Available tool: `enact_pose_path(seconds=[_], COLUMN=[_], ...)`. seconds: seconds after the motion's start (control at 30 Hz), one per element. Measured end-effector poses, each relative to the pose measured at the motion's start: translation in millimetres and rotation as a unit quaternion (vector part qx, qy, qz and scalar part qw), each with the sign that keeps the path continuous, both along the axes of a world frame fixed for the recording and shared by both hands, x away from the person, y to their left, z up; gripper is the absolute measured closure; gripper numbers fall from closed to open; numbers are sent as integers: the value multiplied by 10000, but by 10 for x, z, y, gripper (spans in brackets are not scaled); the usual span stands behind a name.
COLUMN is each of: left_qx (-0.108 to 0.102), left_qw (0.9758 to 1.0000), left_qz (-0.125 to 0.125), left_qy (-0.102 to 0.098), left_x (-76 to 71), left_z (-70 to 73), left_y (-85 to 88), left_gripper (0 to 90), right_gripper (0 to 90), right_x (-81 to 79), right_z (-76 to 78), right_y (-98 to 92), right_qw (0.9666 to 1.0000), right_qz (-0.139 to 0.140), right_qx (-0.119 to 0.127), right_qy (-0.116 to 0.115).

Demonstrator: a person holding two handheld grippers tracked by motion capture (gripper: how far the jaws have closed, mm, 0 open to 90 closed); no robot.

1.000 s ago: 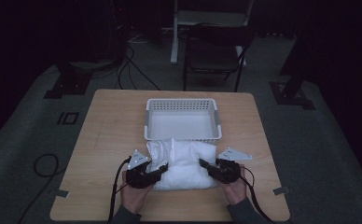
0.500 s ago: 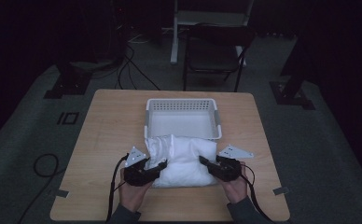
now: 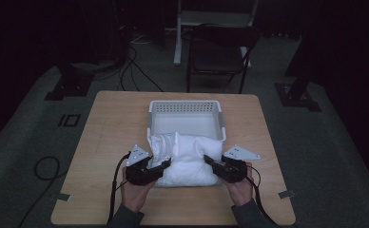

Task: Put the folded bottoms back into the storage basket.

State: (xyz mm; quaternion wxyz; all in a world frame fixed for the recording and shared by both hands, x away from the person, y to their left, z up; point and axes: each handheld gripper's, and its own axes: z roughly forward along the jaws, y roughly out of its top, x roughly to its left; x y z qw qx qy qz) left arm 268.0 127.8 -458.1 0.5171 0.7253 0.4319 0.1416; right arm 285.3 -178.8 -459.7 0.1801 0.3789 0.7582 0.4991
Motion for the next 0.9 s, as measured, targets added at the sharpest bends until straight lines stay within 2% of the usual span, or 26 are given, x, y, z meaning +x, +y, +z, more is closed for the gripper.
enact_pose_path(seconds=[0.47, 0.9], left_qx=[-47, -104], left_qw=[10000, 9997], left_qz=[15, 33], left_qy=[-58, -226], left_x=[73, 183], left_z=[84, 260], left_y=[30, 41], left_gripper=[528, 528], right_gripper=[694, 695], right_x=[56, 138], right_z=[113, 287], right_y=[44, 61], right_qw=[9999, 9993], right_qz=[-75, -163], right_qx=[-23, 25], right_qy=[-108, -329])
